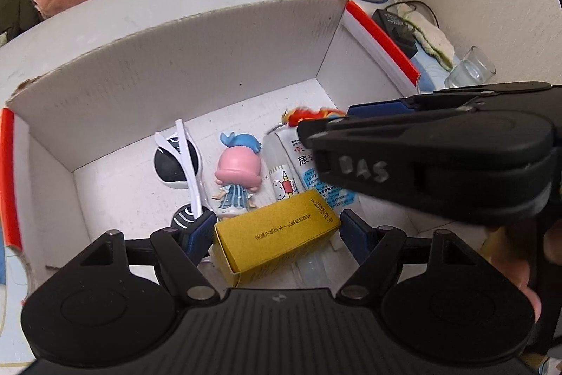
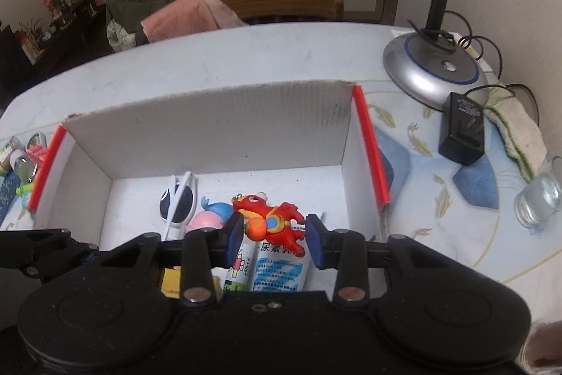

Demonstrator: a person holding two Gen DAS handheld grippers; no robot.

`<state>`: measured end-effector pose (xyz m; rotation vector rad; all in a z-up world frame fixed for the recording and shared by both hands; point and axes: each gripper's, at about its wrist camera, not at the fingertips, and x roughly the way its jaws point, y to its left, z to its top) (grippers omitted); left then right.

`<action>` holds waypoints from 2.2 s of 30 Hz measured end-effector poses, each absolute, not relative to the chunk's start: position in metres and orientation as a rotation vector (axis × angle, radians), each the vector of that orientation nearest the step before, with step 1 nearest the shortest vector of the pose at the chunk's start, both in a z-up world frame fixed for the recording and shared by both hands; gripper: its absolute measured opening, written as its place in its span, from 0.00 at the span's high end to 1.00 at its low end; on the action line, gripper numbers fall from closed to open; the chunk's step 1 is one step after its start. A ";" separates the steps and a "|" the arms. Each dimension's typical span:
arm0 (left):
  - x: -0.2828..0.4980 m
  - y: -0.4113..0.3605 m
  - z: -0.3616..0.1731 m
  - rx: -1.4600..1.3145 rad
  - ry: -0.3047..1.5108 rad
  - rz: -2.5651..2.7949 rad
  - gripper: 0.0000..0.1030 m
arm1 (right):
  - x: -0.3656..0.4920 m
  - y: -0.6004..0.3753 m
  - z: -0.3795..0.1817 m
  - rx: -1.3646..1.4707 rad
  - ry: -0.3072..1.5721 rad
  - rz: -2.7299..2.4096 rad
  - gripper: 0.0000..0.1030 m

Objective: Organize rigid objects
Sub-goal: 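Lower both items into the shoebox and open both tools, then withdraw both tools from the shoebox back over the mat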

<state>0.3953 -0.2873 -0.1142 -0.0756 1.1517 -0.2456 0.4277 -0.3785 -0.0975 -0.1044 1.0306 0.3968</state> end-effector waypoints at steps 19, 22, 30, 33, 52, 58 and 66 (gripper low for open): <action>0.402 -0.288 -0.126 -0.105 1.221 -0.242 0.27 | 0.434 -0.369 -0.116 -0.141 1.124 0.401 0.60; 0.399 -0.286 -0.122 -0.112 1.199 -0.248 0.27 | 0.434 -0.370 -0.114 -0.131 1.126 0.406 0.57; 0.383 -0.280 -0.105 -0.119 1.138 -0.255 0.27 | 0.423 -0.372 -0.101 -0.115 1.099 0.419 0.51; 0.374 -0.277 -0.095 -0.108 1.108 -0.241 0.25 | 0.417 -0.373 -0.091 -0.110 1.080 0.429 0.51; 0.304 -0.236 -0.025 -0.120 0.853 -0.221 0.24 | 0.364 -0.370 -0.024 -0.077 0.934 0.499 0.39; 0.281 -0.216 -0.013 -0.113 0.800 -0.220 0.22 | 0.343 -0.366 -0.009 -0.060 0.898 0.507 0.37; 0.251 -0.175 -0.003 -0.111 0.753 -0.213 0.22 | 0.318 -0.348 0.006 -0.041 0.860 0.488 0.26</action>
